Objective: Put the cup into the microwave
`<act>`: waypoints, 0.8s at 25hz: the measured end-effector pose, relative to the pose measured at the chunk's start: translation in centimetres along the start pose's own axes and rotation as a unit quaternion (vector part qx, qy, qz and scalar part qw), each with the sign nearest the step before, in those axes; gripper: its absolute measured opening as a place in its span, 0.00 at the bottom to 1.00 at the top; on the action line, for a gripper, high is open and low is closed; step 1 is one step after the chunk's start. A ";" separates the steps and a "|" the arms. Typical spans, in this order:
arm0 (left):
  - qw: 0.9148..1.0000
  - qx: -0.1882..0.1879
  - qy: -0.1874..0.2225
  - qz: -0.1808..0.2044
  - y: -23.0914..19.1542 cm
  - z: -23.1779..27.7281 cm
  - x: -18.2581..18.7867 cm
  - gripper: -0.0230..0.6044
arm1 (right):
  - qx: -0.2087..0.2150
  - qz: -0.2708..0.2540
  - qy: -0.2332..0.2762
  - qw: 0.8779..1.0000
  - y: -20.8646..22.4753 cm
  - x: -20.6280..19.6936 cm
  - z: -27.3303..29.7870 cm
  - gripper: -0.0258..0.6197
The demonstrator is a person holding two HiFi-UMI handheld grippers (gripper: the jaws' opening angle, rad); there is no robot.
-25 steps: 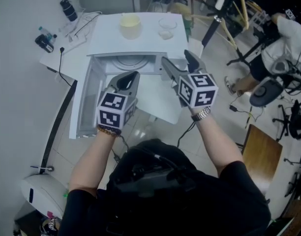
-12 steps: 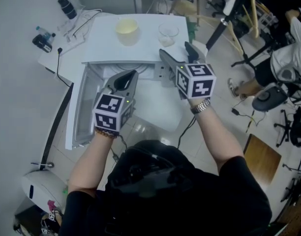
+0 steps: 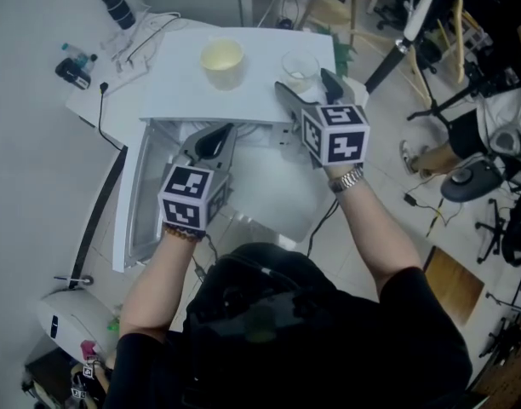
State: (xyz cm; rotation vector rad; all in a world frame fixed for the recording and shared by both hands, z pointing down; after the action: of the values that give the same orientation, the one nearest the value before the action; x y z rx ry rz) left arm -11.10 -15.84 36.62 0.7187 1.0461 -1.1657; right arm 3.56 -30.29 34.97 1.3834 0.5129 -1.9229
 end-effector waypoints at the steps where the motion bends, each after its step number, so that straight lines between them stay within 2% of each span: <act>1: 1.000 0.001 -0.001 -0.002 -0.2 0.2 0.0 0.04 | 0.001 -0.001 -0.001 1.000 0.1 0.0 0.3 0.73; 10: 1.000 0.011 -0.007 -0.012 -1.6 1.3 -0.4 0.04 | 0.004 -0.006 -0.009 1.000 0.5 0.0 2.3 0.72; 14: 1.000 0.012 -0.005 -0.013 -1.9 1.6 -0.4 0.04 | -0.004 -0.012 -0.005 1.000 0.7 0.1 2.4 0.62; 20: 1.000 0.014 -0.005 -0.015 -2.0 1.5 -0.6 0.04 | -0.004 -0.010 0.005 1.000 0.6 0.1 2.1 0.61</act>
State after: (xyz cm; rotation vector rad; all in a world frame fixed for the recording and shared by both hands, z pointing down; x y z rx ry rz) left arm -12.66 -17.55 37.84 0.7198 1.0375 -1.2106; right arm 2.65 -32.15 35.70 1.3884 0.5414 -1.9280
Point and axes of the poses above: the fingertips, and each gripper's own axes: z forward along the fingers, y to its right, x out of its top, the point moved 6 cm from there along -z, backward along the fingers, and after that the axes turned 2 degrees about z, right-handed, at the moved point
